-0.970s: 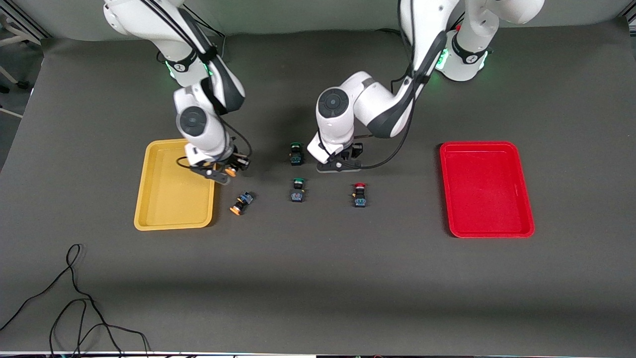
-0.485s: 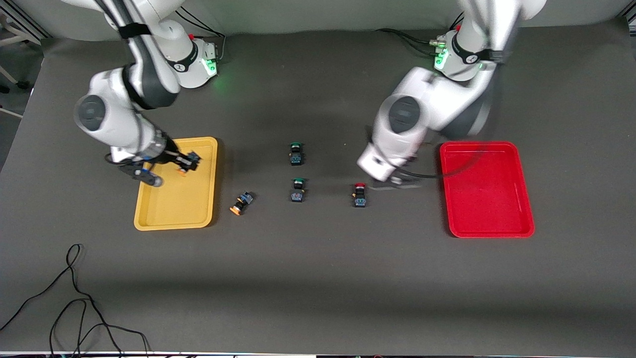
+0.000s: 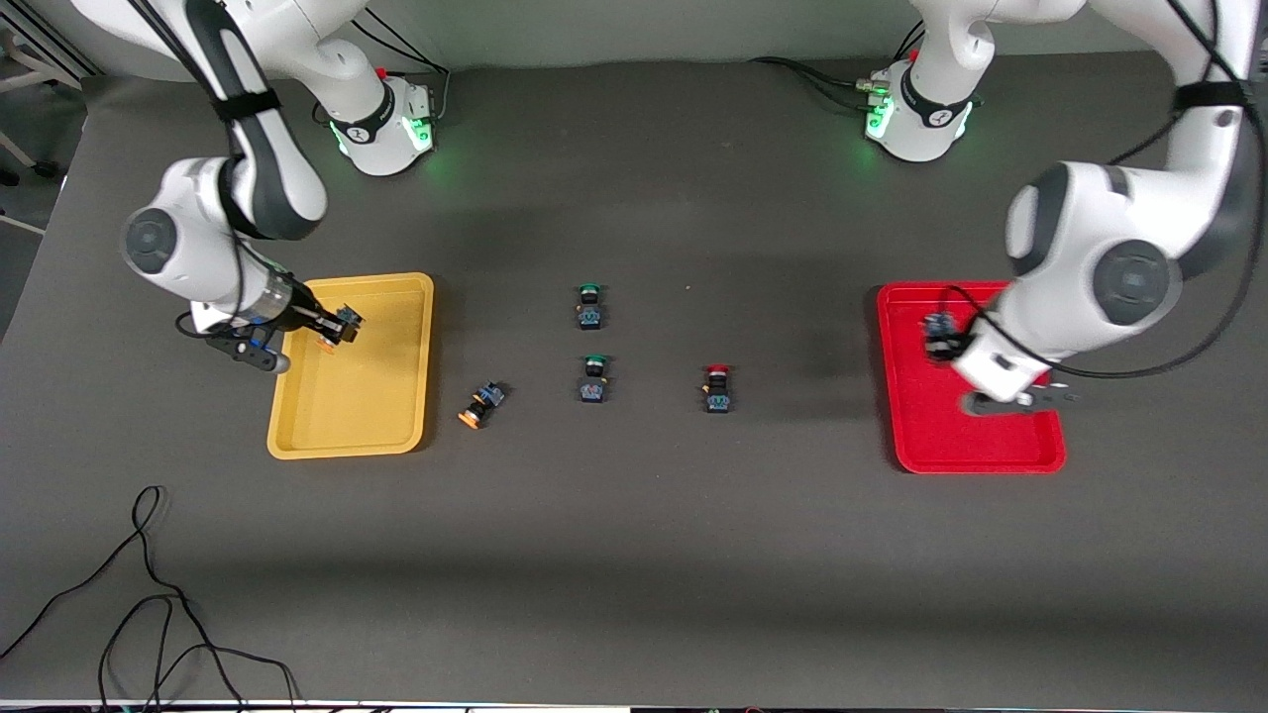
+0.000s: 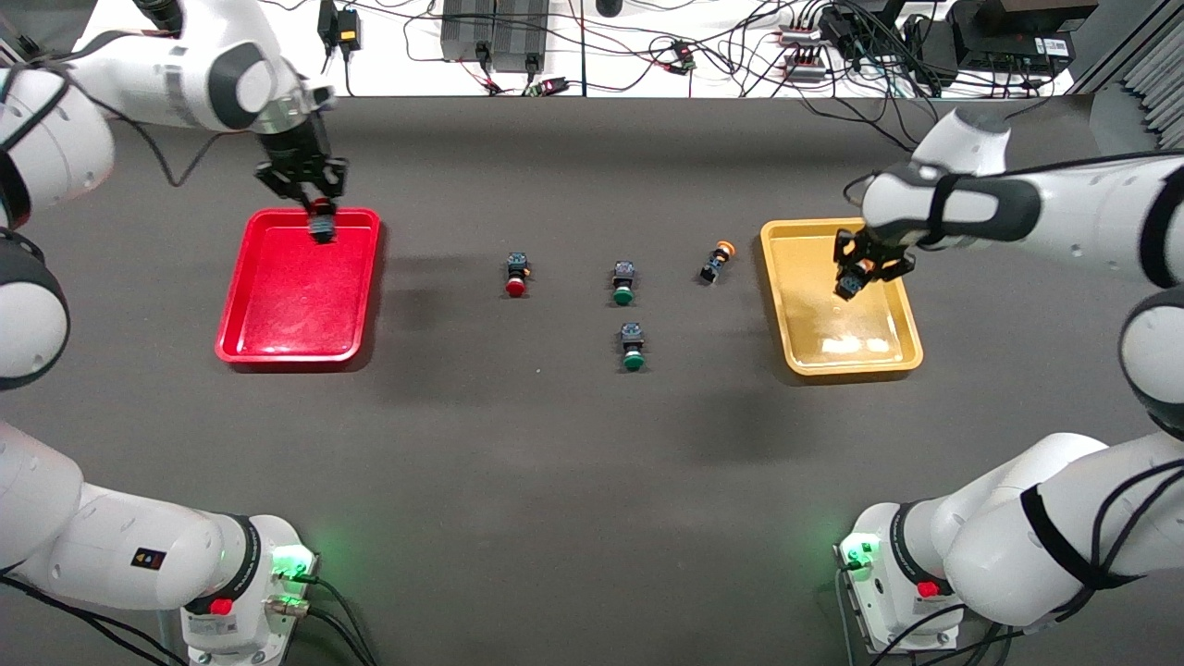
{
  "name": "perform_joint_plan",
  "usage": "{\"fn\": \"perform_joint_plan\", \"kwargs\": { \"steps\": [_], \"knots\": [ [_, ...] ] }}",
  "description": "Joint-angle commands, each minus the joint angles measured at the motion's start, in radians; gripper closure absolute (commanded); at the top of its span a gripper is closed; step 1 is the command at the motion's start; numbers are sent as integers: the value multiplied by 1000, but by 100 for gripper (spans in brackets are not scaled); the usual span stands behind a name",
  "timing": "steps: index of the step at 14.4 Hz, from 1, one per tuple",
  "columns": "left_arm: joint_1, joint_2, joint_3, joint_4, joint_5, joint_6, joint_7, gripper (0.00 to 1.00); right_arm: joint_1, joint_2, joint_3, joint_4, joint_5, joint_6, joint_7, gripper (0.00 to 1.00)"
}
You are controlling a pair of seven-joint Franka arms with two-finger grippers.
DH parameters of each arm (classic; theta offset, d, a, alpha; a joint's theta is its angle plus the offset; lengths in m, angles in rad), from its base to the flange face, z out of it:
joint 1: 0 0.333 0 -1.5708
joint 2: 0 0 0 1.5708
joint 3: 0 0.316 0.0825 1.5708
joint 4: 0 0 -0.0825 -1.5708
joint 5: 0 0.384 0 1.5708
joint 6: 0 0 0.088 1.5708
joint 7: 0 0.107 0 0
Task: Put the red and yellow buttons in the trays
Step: 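Carry the orange button into the yellow tray while the left carries red to red tray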
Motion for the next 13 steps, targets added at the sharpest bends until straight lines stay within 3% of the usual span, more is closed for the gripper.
{"fn": "perform_joint_plan", "kwargs": {
  "steps": [1, 4, 6, 7, 8, 9, 10, 11, 13],
  "knots": [
    [68, 41, -14, -80, 33, 145, 100, 89, 8, 74, -1, -22, 12, 80, -43, 79],
    [75, 167, -12, -105, 49, 339, 107, 89, 8, 158, 2, -26, 26, 149, -55, 77],
    [75, 210, -12, -105, 58, 396, 107, 87, 15, 179, 8, -25, 67, 150, -56, 62],
    [75, 212, -11, -105, 63, 394, 108, 78, 15, 186, 8, -25, 72, 152, -56, 49],
    [75, 212, -12, -103, 63, 387, 113, 50, 15, 196, 10, -23, 72, 152, -58, 45],
    [74, 212, -12, -98, 63, 381, 120, 10, 15, 199, 10, -23, 72, 154, -56, 39],
    [75, 209, -12, -98, 63, 378, 132, 1, 15, 198, 11, -23, 72, 151, -56, 7],
    [75, 200, -12, -94, 63, 355, 139, 1, 15, 192, 10, -20, 80, 143, -55, 0],
    [77, 158, -9, -44, 63, 233, 142, 0, 19, 152, 11, -16, 92, 109, -55, 0]
  ]
}}
